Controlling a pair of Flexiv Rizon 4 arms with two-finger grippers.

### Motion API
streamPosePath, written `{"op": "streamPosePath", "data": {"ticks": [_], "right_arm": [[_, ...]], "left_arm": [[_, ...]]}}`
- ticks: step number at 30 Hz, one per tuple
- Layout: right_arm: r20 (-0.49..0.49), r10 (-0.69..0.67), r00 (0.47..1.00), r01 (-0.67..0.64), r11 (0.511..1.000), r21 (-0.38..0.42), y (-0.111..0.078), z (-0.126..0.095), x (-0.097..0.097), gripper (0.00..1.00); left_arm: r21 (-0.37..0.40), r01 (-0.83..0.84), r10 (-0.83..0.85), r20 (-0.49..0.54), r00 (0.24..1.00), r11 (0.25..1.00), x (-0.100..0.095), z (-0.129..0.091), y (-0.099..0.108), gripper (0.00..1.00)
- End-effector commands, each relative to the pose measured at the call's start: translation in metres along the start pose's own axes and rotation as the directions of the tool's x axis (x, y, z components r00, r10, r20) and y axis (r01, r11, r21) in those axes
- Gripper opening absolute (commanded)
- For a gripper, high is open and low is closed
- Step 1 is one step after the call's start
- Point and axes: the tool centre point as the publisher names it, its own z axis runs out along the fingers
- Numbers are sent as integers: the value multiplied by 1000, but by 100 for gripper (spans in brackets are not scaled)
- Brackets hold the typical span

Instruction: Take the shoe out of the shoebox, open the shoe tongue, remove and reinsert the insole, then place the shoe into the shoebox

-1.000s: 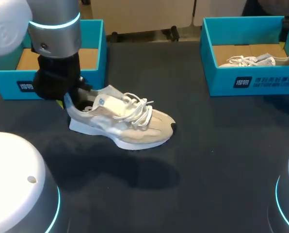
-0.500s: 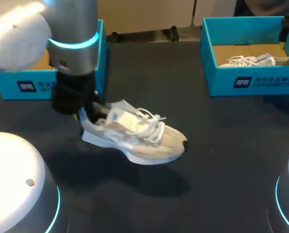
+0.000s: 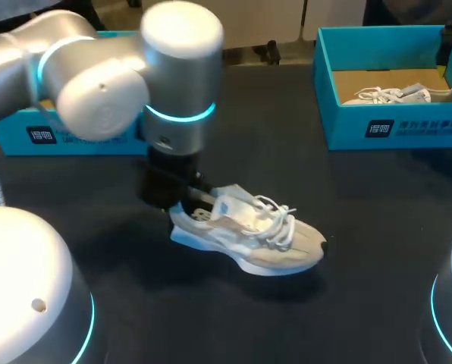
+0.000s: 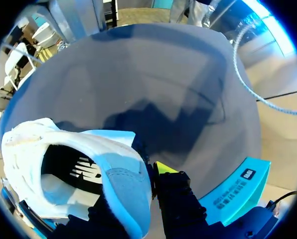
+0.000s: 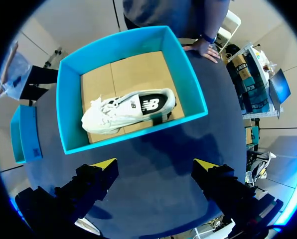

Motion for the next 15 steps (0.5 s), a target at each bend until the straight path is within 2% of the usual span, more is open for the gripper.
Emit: {"op": "streamPosePath", "data": {"ticks": [1,15], "right_arm": [[0,0,1000,0,1000,0,0,0,0,100],[0,0,1000,0,1000,0,0,0,0,100]], "left_arm": [[25,36,-34,-50,998,999,-29,14,10,0],[20,110,-106,-127,986,994,-54,41,9,0]]}}
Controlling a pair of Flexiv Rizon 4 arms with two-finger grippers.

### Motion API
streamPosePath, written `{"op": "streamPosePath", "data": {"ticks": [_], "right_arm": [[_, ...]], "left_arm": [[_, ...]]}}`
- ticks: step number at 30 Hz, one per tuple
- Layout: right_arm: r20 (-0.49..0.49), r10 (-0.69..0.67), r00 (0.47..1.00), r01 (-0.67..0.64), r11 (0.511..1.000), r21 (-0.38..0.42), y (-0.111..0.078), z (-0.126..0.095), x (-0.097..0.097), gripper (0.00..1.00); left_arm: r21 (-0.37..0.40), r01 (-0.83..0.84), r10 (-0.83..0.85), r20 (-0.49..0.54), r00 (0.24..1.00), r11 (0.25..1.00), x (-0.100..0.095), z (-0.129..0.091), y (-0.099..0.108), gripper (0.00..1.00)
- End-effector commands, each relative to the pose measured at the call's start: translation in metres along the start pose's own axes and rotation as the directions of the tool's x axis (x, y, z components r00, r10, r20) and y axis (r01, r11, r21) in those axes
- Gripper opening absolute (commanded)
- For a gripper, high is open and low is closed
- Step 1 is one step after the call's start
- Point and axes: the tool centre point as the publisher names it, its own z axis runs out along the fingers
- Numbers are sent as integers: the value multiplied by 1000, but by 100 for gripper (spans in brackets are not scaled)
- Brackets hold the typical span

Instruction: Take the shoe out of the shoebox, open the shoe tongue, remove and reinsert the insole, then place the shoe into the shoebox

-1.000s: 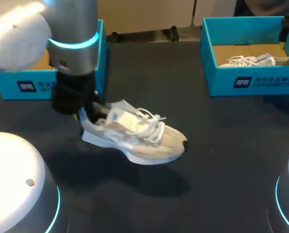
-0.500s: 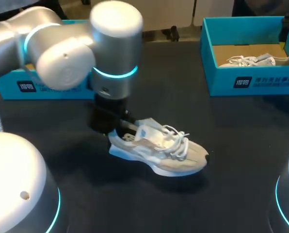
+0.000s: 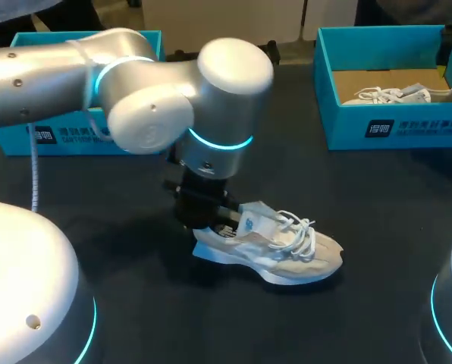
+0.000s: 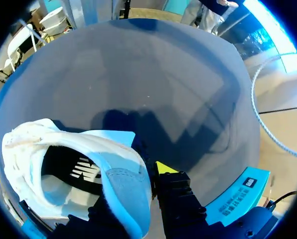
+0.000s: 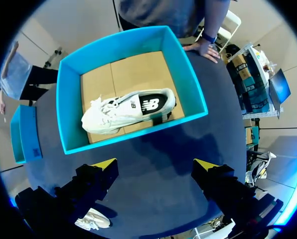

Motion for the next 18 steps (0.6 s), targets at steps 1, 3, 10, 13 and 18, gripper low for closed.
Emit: {"op": "streamPosePath", "data": {"ticks": [1,3,10,13,18], "right_arm": [[0,0,1000,0,1000,0,0,0,0,100],[0,0,1000,0,1000,0,0,0,0,100],[0,0,1000,0,1000,0,0,0,0,100],[0,0,1000,0,1000,0,0,0,0,100],[0,0,1000,0,1000,0,0,0,0,100]], "left_arm": [[-1,7,-7,-62,998,1000,-16,7,4,0],[1,18,-18,-65,998,1000,-18,10,4,0],[11,59,-58,-62,996,998,-24,13,9,0],[16,52,-51,-49,997,999,-24,11,8,0],[9,33,-32,-43,999,999,-27,13,8,0]]}}
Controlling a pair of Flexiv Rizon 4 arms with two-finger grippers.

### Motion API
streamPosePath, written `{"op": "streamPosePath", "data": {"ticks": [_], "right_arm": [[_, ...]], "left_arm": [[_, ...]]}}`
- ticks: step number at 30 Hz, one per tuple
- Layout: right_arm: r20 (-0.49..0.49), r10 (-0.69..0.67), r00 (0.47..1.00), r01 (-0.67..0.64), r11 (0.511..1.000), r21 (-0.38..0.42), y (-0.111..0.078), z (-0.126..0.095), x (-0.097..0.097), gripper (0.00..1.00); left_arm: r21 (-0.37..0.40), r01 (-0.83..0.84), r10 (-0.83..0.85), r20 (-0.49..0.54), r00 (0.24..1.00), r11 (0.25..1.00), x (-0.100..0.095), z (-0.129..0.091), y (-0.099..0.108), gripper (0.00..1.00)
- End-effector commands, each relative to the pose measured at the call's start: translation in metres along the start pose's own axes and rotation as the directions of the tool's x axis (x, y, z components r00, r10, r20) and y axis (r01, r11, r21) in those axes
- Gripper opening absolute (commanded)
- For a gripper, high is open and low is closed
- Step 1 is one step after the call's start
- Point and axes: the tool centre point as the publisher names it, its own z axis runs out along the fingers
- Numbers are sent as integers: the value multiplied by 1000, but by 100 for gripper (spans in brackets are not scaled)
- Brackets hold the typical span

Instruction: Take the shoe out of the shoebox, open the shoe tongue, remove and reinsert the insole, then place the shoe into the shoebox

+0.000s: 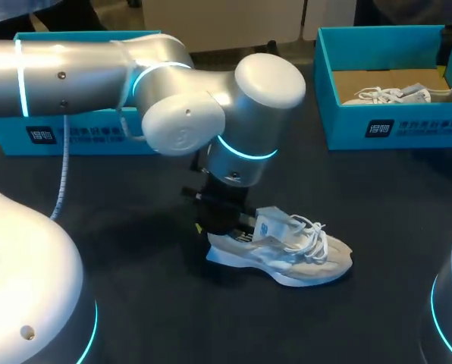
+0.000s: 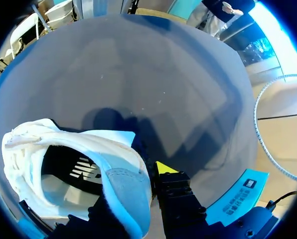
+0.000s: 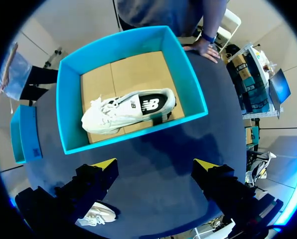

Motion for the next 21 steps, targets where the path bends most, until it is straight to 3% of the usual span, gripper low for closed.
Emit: {"op": "streamPosePath", "data": {"ticks": [1,3,5,6,9,10,13,14,15,21], "right_arm": [[0,0,1000,0,1000,0,0,0,0,100],[0,0,1000,0,1000,0,0,0,0,100],[0,0,1000,0,1000,0,0,0,0,100],[0,0,1000,0,1000,0,0,0,0,100],[0,0,1000,0,1000,0,0,0,0,100],[0,0,1000,0,1000,0,0,0,0,100],[0,0,1000,0,1000,0,0,0,0,100],[0,0,1000,0,1000,0,0,0,0,100],[0,0,1000,0,1000,0,0,0,0,100],[0,0,1000,0,1000,0,0,0,0,100]], "left_arm": [[-6,-14,14,6,1000,1000,-1,2,0,0],[-6,-20,20,7,1000,1000,-1,3,-1,5],[-6,-22,22,7,1000,1000,-1,4,-1,27],[-6,-22,22,9,1000,1000,0,4,-1,44],[-3,-20,20,18,1000,1000,1,5,-1,53],[-3,-22,22,27,999,1000,2,4,-1,62],[-3,-26,26,42,999,1000,5,-1,-1,69],[-7,-27,27,47,999,1000,6,-5,-1,85],[-12,-31,32,60,998,999,8,-9,-1,95],[-23,-22,25,117,993,999,21,-33,-6,100]]}}
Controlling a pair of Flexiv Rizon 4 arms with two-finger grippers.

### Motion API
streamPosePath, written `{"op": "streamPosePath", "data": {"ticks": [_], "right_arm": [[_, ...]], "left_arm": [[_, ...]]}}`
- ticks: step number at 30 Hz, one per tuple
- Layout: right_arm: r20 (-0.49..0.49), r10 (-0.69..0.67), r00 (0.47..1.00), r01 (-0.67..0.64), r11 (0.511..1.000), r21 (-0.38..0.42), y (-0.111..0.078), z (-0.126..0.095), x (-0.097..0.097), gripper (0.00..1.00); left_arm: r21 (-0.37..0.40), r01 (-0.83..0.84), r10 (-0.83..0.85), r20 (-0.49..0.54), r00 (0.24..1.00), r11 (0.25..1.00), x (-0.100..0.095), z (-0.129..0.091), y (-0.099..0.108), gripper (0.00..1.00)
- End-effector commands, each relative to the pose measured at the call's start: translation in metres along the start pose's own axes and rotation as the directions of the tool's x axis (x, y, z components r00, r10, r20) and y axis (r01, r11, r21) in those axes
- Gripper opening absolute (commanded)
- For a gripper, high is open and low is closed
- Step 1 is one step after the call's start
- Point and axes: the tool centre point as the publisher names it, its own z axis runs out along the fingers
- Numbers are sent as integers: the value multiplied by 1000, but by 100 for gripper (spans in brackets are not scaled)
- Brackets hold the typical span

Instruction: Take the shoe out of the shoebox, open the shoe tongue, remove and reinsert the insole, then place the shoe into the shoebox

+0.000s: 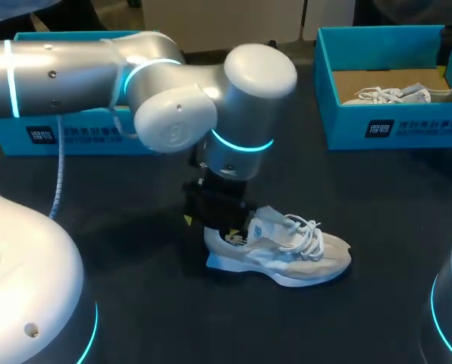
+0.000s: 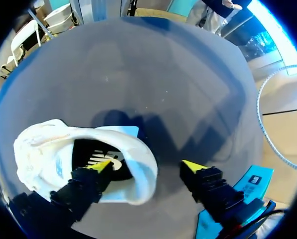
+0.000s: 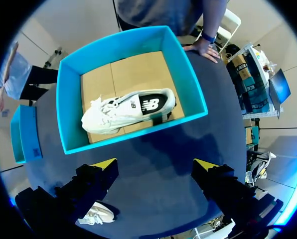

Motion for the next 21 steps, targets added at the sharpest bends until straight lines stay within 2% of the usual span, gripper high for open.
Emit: {"op": "streamPosePath", "data": {"ticks": [1,7,10,14,16,19,21], "right_arm": [[0,0,1000,0,1000,0,0,0,0,100],[0,0,1000,0,1000,0,0,0,0,100],[0,0,1000,0,1000,0,0,0,0,100],[0,0,1000,0,1000,0,0,0,0,100],[0,0,1000,0,1000,0,0,0,0,100],[0,0,1000,0,1000,0,0,0,0,100],[0,0,1000,0,1000,0,0,0,0,100]], "left_arm": [[-14,9,-8,55,998,1000,23,-22,-9,100],[73,50,-63,177,982,996,44,-59,-16,100],[143,84,-119,253,960,986,60,-76,-25,100],[256,141,-220,312,924,956,74,-87,-32,100],[376,149,-286,342,895,915,85,-94,-38,100],[469,110,-312,378,872,876,99,-104,-44,100],[483,95,-302,373,877,871,103,-107,-47,100]]}}
